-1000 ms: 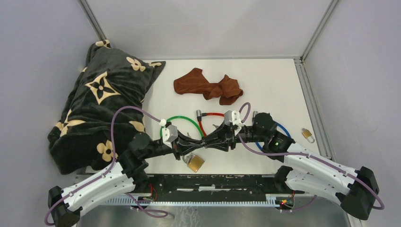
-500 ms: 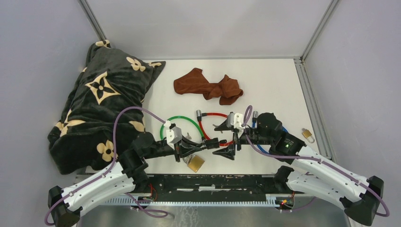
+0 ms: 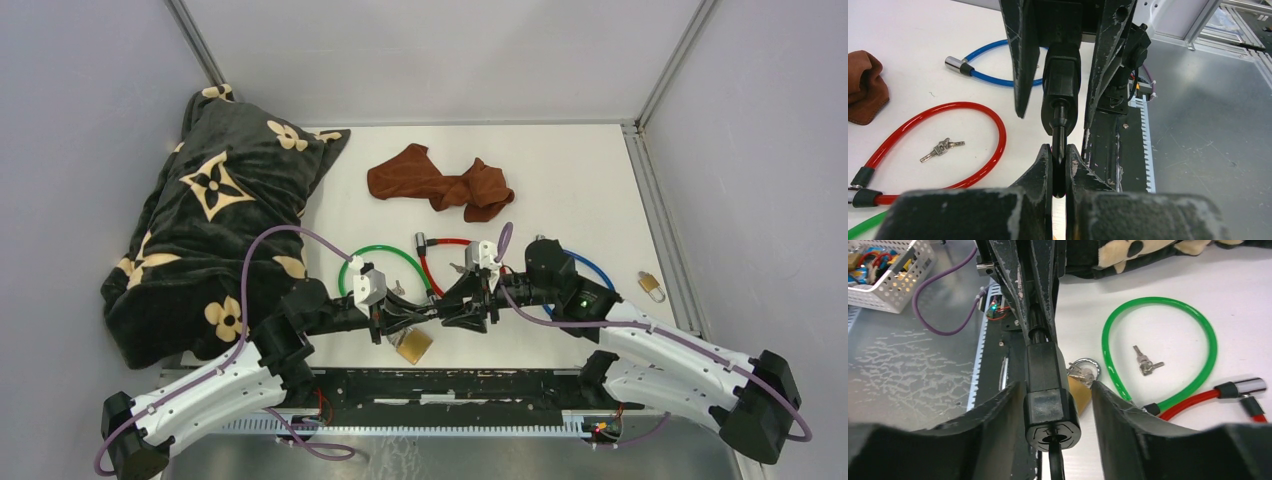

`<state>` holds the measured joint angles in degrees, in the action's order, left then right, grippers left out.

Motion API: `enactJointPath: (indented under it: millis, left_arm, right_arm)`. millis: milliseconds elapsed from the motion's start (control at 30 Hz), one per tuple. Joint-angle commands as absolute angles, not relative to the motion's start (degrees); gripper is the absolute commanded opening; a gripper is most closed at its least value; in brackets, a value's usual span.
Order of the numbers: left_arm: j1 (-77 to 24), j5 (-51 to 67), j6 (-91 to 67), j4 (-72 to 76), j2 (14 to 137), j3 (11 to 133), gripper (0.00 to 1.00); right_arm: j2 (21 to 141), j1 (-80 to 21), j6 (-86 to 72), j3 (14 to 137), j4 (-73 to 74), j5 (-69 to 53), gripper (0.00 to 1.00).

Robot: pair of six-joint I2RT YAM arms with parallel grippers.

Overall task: Lock with the key
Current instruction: Lock the lock.

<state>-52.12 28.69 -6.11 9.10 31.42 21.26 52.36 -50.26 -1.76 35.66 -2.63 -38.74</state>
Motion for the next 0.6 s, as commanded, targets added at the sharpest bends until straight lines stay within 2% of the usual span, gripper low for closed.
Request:
enactJointPath:
  millis: [0, 167, 400, 467, 567]
  left_arm:
    - [-51.93, 30.00, -4.56, 16.22, 30.76, 24.87, 0.02]
    - [-51.94, 29.88, -5.28, 16.93, 30.85, 24.92, 0.02]
    - [-51.81, 31.11, -8.00, 16.55, 30.56, 24.46, 0.02]
    - [-51.56, 31.16, -8.84, 15.76, 30.23, 24.35, 0.07]
    - [-50.88, 32.48, -9.02, 14.41, 29.46, 24.43, 0.07]
  right_arm:
    - [53.02, -50.36, -3.99, 34.49, -9.31, -43.07, 0.51]
    - [53.61, -50.37, -6.39, 32.93, -13.13, -43.15, 0.00]
    - [51.45, -50.36, -9.02, 30.46, -18.99, -39.08, 0.00]
    - [50.24, -50.27, -8.98, 30.08, -19.66, -37.87, 0.00]
    - [48.89, -50.20, -9.32, 29.88, -20.50, -38.13, 0.00]
